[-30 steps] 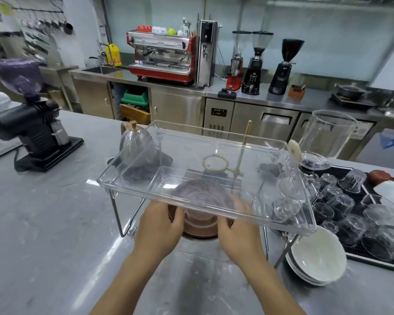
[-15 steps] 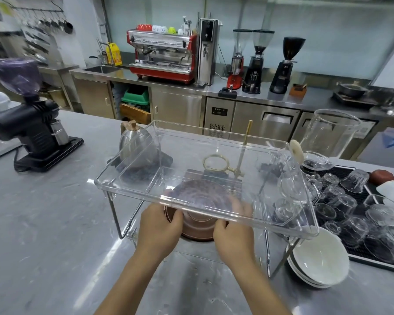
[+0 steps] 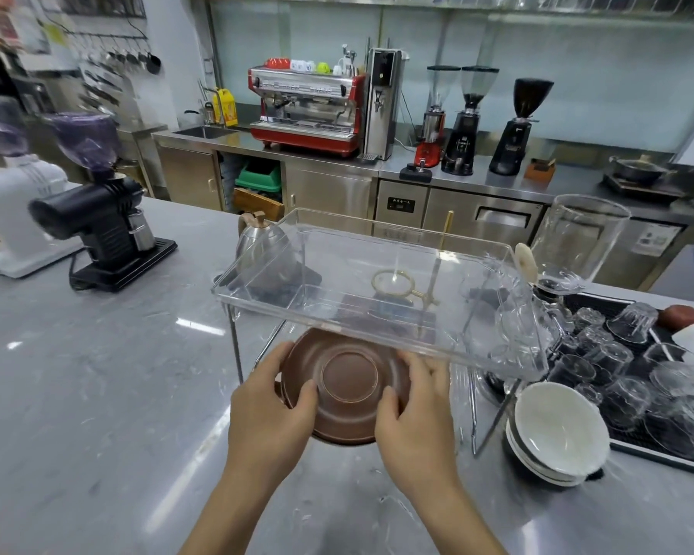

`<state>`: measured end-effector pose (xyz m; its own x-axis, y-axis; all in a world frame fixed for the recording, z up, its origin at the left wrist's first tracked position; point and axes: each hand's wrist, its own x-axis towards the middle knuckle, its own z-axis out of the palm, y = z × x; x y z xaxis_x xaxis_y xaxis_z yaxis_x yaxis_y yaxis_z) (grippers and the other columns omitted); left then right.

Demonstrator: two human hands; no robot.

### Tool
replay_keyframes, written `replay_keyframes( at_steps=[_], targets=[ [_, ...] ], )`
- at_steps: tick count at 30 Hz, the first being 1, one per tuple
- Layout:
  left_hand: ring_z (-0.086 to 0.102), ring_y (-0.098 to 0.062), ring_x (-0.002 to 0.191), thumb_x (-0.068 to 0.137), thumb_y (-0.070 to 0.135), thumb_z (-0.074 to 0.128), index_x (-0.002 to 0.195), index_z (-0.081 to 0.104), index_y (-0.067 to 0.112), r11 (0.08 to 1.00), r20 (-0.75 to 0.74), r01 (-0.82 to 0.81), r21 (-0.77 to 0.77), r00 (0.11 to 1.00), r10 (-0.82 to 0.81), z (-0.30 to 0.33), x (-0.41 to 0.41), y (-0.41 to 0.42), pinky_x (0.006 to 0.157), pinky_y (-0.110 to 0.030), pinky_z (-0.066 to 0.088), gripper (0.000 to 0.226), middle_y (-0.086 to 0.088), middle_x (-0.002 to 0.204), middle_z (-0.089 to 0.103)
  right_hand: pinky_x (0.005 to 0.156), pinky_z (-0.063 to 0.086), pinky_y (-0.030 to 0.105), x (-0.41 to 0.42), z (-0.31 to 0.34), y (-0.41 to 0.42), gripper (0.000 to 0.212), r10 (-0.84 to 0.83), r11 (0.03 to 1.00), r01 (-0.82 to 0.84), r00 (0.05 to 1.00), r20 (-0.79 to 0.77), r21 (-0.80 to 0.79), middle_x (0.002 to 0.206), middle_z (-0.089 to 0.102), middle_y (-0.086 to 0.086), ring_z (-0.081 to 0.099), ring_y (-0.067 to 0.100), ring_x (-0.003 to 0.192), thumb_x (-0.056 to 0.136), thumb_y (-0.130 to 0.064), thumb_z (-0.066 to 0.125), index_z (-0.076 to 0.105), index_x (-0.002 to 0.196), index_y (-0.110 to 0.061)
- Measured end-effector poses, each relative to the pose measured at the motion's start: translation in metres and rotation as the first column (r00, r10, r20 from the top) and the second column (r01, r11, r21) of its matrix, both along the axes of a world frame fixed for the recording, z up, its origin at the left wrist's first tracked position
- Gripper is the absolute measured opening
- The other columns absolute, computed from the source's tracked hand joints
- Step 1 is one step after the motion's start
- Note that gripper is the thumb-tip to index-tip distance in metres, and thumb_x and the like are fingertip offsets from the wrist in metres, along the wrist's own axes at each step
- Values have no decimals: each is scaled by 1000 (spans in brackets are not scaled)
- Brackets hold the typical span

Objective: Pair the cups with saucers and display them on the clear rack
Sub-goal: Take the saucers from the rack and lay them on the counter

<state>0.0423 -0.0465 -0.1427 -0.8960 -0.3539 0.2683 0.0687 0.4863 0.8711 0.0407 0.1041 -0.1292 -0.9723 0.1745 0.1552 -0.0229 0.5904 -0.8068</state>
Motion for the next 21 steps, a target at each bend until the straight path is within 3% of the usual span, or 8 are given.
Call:
replay_keyframes(
  at_steps=[4,8,11,14,18,21],
  targets=[
    [62,7,87,81,11,75,124,65,24,1000,23,-13,23,1000,12,-7,28,-5,75,-13,46,46,26,99,67,69,36,1,25,-7,0,47,25,1000,-25,1000,8,-2,126,33,-10,40,-33,85,95,-14,52,42,139,-28],
    [63,8,90,81,13,76,126,65,27,999,40,-8,51,999,6,-13,55,-9,73,-13,47,48,23,103,70,72,32,-9,50,-11,0,48,41,999,-40,999,30,-16,127,36,-12,34,-37,91,95,-15,53,43,140,-28],
    [64,6,86,81,10,76,114,65,41,996,59,-3,90,998,-2,-15,76,-10,68,-16,47,47,34,91,69,73,30,-10,66,-16,0,47,60,998,-59,997,49,-23,125,39,-12,31,-39,92,94,-14,54,45,138,-28],
    [64,2,80,80,8,76,101,56,54,997,74,16,78,997,-21,-18,93,-11,63,-19,48,54,42,92,64,72,29,-12,82,-21,0,46,71,997,-70,995,76,-20,127,41,-12,30,-41,91,94,-12,54,45,137,-27],
    [63,3,83,81,12,77,113,61,44,995,132,37,93,990,-49,-30,113,-13,60,-18,49,48,42,98,62,74,32,-6,105,-33,4,47,78,997,-76,990,118,-24,128,42,-14,36,-36,92,92,-11,56,46,135,-29],
    [64,2,85,82,10,77,115,61,40,992,163,75,101,982,-91,-40,128,-11,59,-12,51,47,40,99,62,86,31,7,120,-40,10,47,83,996,-77,983,164,-40,130,43,-15,44,-21,96,90,-11,59,47,131,-32]
  ],
)
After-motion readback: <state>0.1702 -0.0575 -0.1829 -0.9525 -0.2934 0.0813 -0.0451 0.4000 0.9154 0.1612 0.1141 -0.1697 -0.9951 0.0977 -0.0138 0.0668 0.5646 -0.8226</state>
